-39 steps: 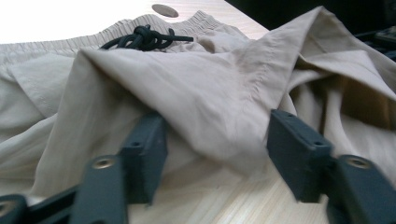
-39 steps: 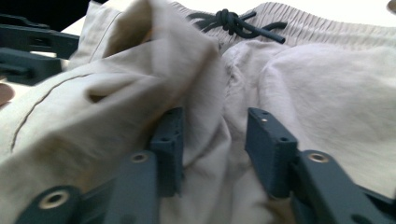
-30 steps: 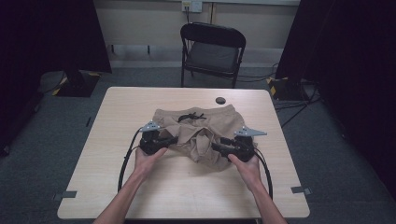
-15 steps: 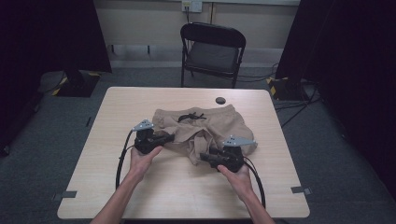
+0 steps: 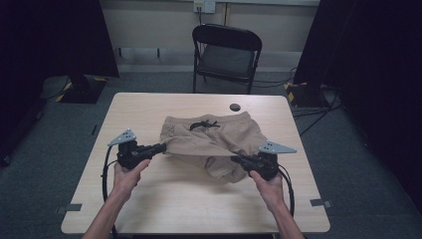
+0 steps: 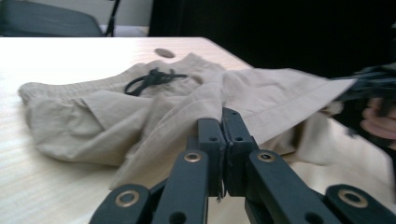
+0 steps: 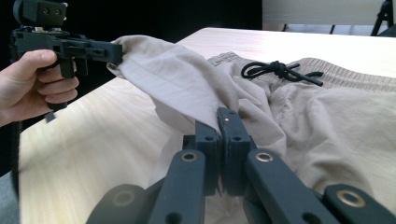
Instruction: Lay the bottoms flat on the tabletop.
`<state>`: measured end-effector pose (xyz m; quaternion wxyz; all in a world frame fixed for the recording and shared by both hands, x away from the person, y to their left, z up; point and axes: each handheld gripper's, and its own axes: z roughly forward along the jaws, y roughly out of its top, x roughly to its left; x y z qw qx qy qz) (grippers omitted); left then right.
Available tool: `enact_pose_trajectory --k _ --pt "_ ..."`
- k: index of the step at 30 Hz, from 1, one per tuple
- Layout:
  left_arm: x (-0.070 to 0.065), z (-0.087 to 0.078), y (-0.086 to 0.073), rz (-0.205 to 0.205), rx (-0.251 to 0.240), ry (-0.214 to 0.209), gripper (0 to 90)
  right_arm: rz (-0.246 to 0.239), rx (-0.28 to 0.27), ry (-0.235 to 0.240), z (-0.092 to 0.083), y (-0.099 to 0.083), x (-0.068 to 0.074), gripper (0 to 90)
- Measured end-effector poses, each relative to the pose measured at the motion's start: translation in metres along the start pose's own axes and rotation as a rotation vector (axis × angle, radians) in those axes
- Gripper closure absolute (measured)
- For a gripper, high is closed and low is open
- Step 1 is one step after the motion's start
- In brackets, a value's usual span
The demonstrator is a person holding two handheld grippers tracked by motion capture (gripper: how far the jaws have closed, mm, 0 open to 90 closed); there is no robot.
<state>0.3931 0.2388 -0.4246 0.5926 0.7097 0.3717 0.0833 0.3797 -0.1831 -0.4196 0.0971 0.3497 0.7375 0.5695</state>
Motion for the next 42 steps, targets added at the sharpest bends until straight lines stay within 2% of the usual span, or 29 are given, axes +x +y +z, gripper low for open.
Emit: enact_pose_trajectory --k 2,6,9,13,15,20,21,23,25,28,29,30,34,37,42 --pt "-0.003 -0.005 -0.002 0.02 0.013 0.011 88.6 -0.012 0.016 0.022 0.0 -0.002 0.005 88.4" --pt "-0.005 -0.017 -0.012 -0.005 0.014 0.001 88.5 -0.016 0.035 0.064 0.003 -0.011 0.013 88.2" --pt "-0.005 -0.026 -0.021 -0.019 0.02 0.002 88.4 -0.016 0.069 0.086 0.006 -0.019 0.017 86.8" --pt "-0.007 -0.037 -0.032 -0.023 0.056 0.005 88.2 -0.019 0.112 0.121 0.013 -0.027 0.023 84.6" --pt "-0.006 -0.042 -0.037 -0.044 0.052 -0.002 87.9 -0.029 0.137 0.131 0.016 -0.031 0.027 80.7" --pt "-0.004 -0.047 -0.048 -0.055 0.079 0.007 84.9 -0.039 0.168 0.147 0.023 -0.035 0.032 66.7" --pt "-0.003 -0.048 -0.048 -0.054 0.079 0.009 83.6 -0.039 0.17 0.148 0.023 -0.034 0.033 61.5" --pt "-0.002 -0.051 -0.047 -0.06 0.071 0.012 81.9 -0.045 0.172 0.157 0.023 -0.033 0.034 57.3" --pt "-0.002 -0.053 -0.046 -0.064 0.058 0.02 73.2 -0.046 0.178 0.156 0.022 -0.032 0.036 49.3" --pt "-0.003 -0.056 -0.041 -0.055 0.041 0.009 69.0 -0.05 0.182 0.151 0.02 -0.032 0.037 40.7" --pt "-0.004 -0.056 -0.04 -0.056 0.04 0.008 64.2 -0.048 0.181 0.155 0.02 -0.032 0.037 37.6" --pt "-0.004 -0.057 -0.038 -0.044 0.038 0.012 61.5 -0.048 0.182 0.156 0.019 -0.032 0.037 35.9" --pt "-0.003 -0.059 -0.035 -0.05 0.028 0.015 52.0 -0.048 0.199 0.161 0.016 -0.036 0.038 30.9" --pt "-0.004 -0.056 -0.034 -0.046 0.027 0.017 49.0 -0.037 0.198 0.162 0.014 -0.039 0.035 27.9" --pt "-0.003 -0.044 -0.034 -0.057 0.056 0.014 51.7 -0.042 0.19 0.169 0.013 -0.038 0.037 27.1"
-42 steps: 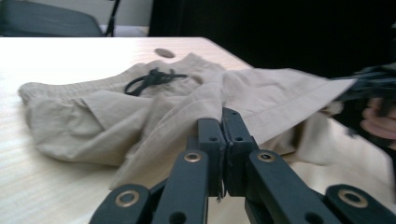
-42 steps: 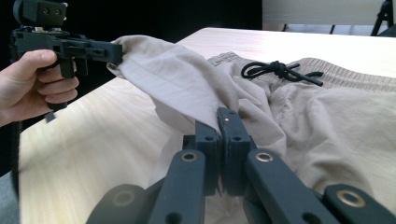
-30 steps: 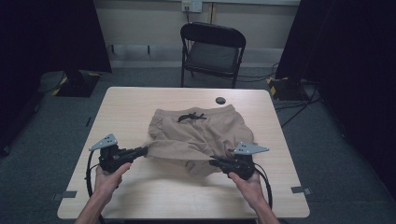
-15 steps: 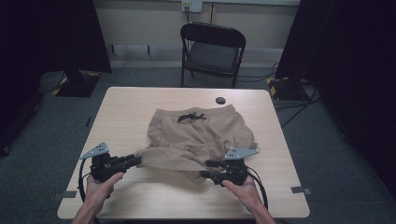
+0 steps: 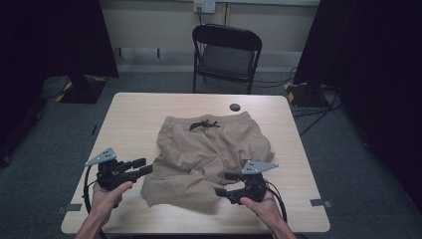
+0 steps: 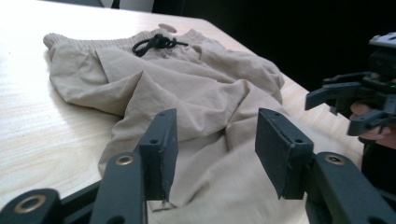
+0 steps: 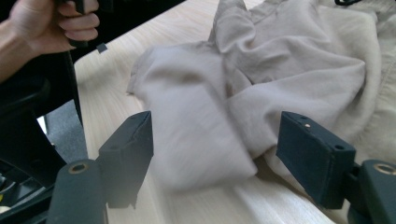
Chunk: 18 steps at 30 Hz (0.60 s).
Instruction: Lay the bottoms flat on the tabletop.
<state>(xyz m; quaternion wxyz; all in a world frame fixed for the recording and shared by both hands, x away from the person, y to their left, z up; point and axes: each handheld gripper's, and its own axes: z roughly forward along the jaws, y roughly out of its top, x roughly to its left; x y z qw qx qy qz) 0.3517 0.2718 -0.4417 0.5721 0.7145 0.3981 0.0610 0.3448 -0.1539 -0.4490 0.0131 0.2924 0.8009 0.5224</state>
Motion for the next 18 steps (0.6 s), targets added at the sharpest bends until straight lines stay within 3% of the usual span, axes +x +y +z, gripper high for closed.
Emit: enact_pose_trajectory --k 2,6,8,12,18 --pt "-0.002 0.009 -0.003 -0.006 0.019 -0.014 56.4 0.001 -0.01 0.004 -0.001 0.003 -0.001 28.1" --pt "-0.005 0.033 -0.012 0.008 0.11 -0.035 62.1 0.011 -0.033 -0.003 0.001 0.009 -0.006 36.0" --pt "-0.006 0.042 -0.016 0.005 0.145 -0.039 62.1 0.013 -0.03 -0.035 0.004 0.012 -0.011 39.7" --pt "-0.005 0.053 -0.023 0.008 0.184 -0.003 59.7 0.019 -0.024 -0.095 0.012 0.019 -0.024 46.3" --pt "-0.007 0.067 -0.038 0.046 0.308 0.02 60.5 0.031 -0.001 -0.191 0.034 0.032 -0.054 53.9"
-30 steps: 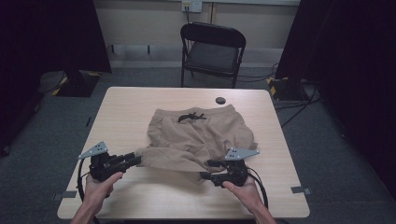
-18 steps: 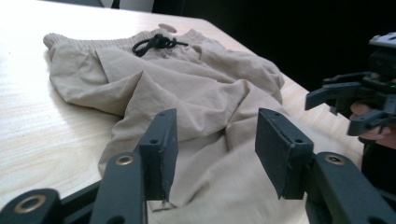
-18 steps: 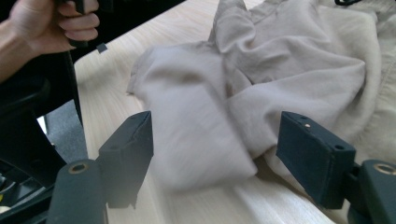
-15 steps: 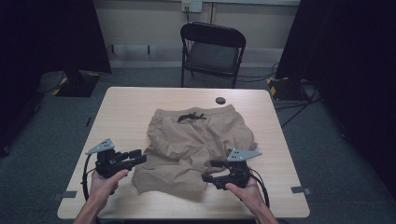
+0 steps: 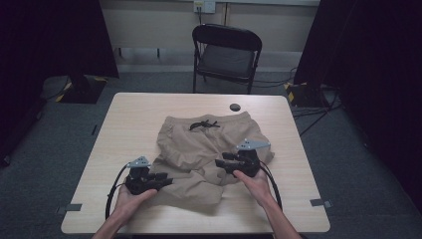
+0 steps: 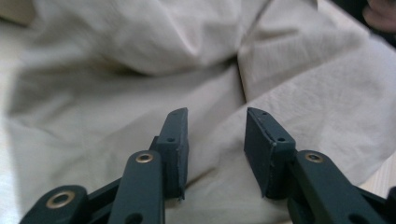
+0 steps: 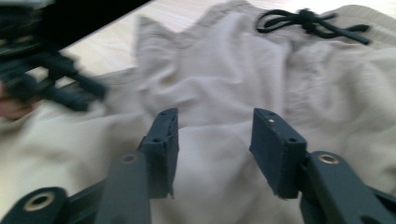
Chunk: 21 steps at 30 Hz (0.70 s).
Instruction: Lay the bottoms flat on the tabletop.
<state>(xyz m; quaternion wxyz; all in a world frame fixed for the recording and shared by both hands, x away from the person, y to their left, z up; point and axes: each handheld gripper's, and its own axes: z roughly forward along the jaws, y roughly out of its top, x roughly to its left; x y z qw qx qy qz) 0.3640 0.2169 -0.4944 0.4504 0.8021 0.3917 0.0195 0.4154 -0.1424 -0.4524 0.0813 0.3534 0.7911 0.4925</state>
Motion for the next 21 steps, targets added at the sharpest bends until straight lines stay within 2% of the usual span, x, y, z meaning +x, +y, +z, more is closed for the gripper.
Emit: enact_pose_trajectory --k 1,3,7,10,11,13,15,17,21 --pt "-0.001 0.002 -0.002 0.009 0.024 0.012 60.6 0.0 0.007 -0.022 0.006 0.001 -0.005 55.7" --pt "-0.002 0.0 -0.006 0.01 0.01 0.015 61.0 0.017 0.015 -0.06 0.016 0.0 -0.015 55.7" --pt "-0.007 -0.004 -0.01 0.02 0.031 0.025 61.0 0.061 0.063 -0.122 0.03 -0.011 -0.034 53.1" --pt "-0.012 -0.008 -0.013 0.046 0.046 0.037 61.4 0.061 0.086 -0.163 0.034 -0.014 -0.04 48.9" --pt "-0.013 -0.01 -0.015 0.044 0.046 0.043 62.6 0.059 0.093 -0.176 0.036 -0.015 -0.042 47.4" --pt "-0.013 -0.014 -0.019 0.057 0.05 0.034 63.3 0.043 0.118 -0.217 0.038 -0.018 -0.045 46.5" --pt "-0.014 -0.019 -0.023 0.065 0.05 0.043 66.0 0.056 0.104 -0.216 0.037 -0.018 -0.051 46.4" --pt "-0.014 -0.023 -0.026 0.067 0.05 0.044 66.0 0.047 0.096 -0.254 0.035 -0.019 -0.055 46.7" --pt "-0.016 -0.028 -0.031 0.062 0.052 0.031 65.9 0.055 0.094 -0.281 0.032 -0.018 -0.065 47.8"
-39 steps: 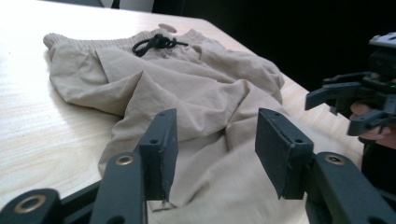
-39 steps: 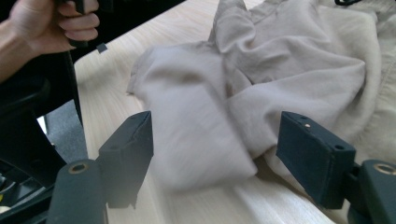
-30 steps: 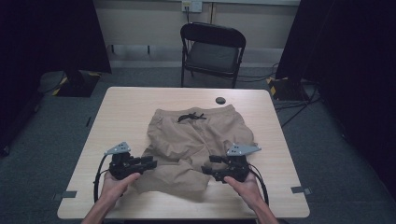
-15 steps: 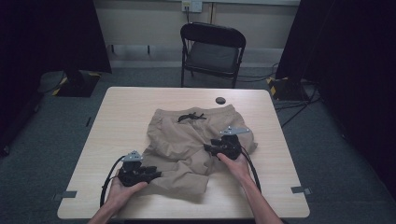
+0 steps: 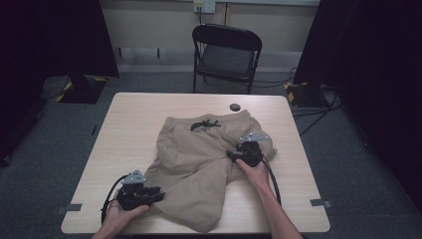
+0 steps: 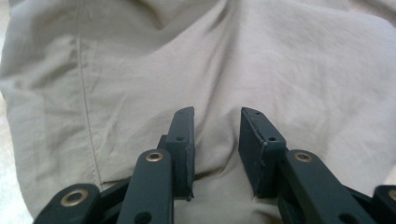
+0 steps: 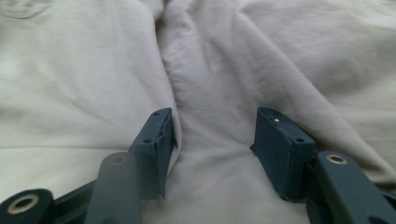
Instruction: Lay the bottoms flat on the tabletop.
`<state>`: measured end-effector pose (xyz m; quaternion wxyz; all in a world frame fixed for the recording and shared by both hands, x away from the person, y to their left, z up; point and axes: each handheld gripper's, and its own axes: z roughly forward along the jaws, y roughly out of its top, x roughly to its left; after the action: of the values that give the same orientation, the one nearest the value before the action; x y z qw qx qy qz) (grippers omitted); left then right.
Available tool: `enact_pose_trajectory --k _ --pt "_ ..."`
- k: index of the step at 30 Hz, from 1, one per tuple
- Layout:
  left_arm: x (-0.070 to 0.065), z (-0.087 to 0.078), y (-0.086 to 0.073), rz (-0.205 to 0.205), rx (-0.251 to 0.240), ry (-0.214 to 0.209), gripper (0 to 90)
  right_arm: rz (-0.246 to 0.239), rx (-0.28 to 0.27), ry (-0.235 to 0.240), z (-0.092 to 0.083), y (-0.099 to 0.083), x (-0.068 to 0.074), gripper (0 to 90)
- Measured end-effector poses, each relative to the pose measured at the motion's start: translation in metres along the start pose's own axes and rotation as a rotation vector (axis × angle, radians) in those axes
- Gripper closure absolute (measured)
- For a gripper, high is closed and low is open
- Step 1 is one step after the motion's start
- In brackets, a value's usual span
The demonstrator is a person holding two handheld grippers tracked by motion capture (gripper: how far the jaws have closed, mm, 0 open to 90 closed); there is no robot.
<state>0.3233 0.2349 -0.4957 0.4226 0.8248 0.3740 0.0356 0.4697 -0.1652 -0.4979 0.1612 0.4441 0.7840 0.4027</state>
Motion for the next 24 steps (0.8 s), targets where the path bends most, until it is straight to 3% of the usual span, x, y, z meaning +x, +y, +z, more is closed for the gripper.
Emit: enact_pose_trajectory --k 2,3,6,7,9,11,13,15,17,20,23,24 --pt "-0.003 -0.002 -0.002 -0.005 0.005 -0.003 65.9 0.01 0.019 -0.016 -0.001 0.003 -0.006 51.8" --pt "-0.004 -0.003 -0.003 -0.004 0.005 -0.007 65.9 0.003 0.021 -0.052 -0.002 0.003 -0.009 53.3" --pt "-0.005 -0.002 -0.001 -0.024 0.021 -0.034 62.8 0.04 0.008 -0.035 -0.004 0.001 -0.015 52.0" --pt "-0.006 -0.002 0.0 -0.014 0.019 -0.048 61.8 0.043 0.005 -0.031 -0.004 0.0 -0.014 48.7" --pt "-0.007 -0.001 0.007 -0.003 -0.006 -0.043 60.6 0.031 0.01 -0.031 -0.003 0.001 -0.011 43.7" --pt "-0.004 -0.002 0.019 -0.011 -0.061 -0.051 60.8 0.015 0.017 -0.03 -0.002 0.001 -0.007 43.1" --pt "0.004 -0.001 0.031 -0.043 -0.101 -0.029 61.0 0.015 0.021 -0.034 -0.002 0.002 -0.004 42.4" --pt "0.013 0.004 0.041 -0.069 -0.115 -0.022 62.0 0.012 0.015 -0.029 -0.002 0.001 -0.004 42.4" --pt "0.025 0.013 0.051 -0.108 -0.132 0.013 60.3 0.02 0.012 -0.025 -0.003 0.0 -0.004 42.4" --pt "0.036 0.025 0.057 -0.137 -0.1 0.079 61.2 0.016 0.008 -0.024 -0.004 -0.001 -0.004 42.4" --pt "0.04 0.035 0.05 -0.161 -0.05 0.097 61.7 0.02 0.009 -0.016 -0.005 -0.002 -0.004 42.4" --pt "0.04 0.035 0.047 -0.144 -0.041 0.102 61.7 0.023 0.01 -0.015 -0.005 -0.002 -0.004 42.4"
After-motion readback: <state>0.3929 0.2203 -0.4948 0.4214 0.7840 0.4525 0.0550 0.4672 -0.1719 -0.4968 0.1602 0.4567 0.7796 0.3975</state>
